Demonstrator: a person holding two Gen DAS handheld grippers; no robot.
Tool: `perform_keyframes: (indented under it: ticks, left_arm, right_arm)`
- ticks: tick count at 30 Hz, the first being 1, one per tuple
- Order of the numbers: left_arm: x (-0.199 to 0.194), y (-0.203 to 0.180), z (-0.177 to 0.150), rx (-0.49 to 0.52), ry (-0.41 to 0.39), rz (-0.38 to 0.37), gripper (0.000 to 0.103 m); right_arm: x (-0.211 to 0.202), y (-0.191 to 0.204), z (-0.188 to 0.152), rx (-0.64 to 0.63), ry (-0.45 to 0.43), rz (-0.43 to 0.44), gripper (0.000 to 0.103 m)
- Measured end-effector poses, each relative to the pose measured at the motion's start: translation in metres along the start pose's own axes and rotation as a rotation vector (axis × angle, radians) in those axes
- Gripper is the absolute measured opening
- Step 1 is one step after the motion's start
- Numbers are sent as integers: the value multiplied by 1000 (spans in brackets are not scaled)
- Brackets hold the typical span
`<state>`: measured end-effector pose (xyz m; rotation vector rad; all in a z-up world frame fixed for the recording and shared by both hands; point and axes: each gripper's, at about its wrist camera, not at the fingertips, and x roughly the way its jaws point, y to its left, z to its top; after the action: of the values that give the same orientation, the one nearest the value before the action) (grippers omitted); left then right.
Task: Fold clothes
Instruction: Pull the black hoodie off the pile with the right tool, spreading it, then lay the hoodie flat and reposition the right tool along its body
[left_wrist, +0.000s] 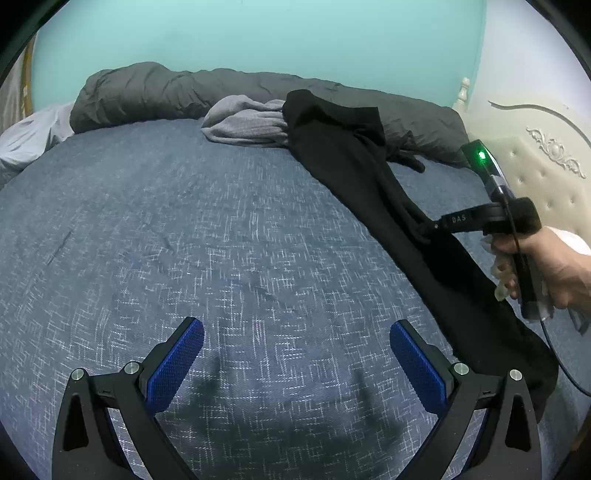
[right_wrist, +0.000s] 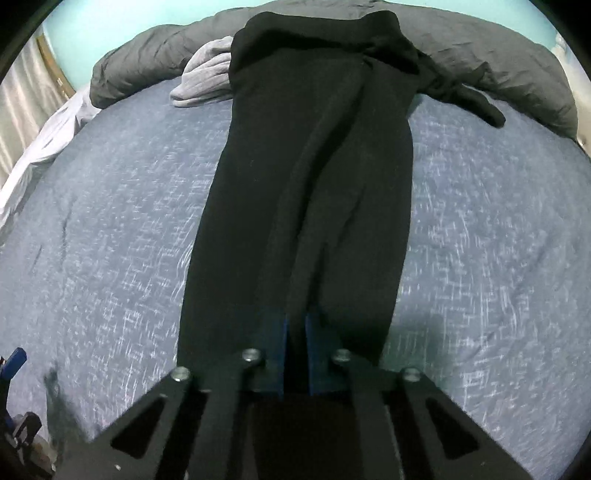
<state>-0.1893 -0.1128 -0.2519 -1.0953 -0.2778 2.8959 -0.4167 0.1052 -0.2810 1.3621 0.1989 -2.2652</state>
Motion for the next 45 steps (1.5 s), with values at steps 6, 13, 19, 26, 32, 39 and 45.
perform_keyframes:
  ticks: [6,13,19,26,32,39,45]
  left_arm:
    - [-2,6,2,-21,-9,3,103]
    - [-4,12,2,-55,-5,-5,103]
    - [-8,18,3,-88,-4,-18,103]
    - [-10,17,3,-88,-2,-41,103]
    - [-9,19,4,-78,-3,-27,103]
    - [-7,23,4,-74,3,3,103]
    - [-4,22,4,-55,12,18,103]
  right_arm:
    - [-43,19,-24,-71,-60,117,3]
    - [-116,61,-82,-189,-70,310,3]
    - [-126,71,-147,-194,68,395,3]
    - [-127,50,-149,-137,86,387,6]
    - [-149,23,-92,-87,-47,345,17]
    - [-144,-12,-29,-6,-170,288,40]
    - [-112,-35,15,53,-210,147,53]
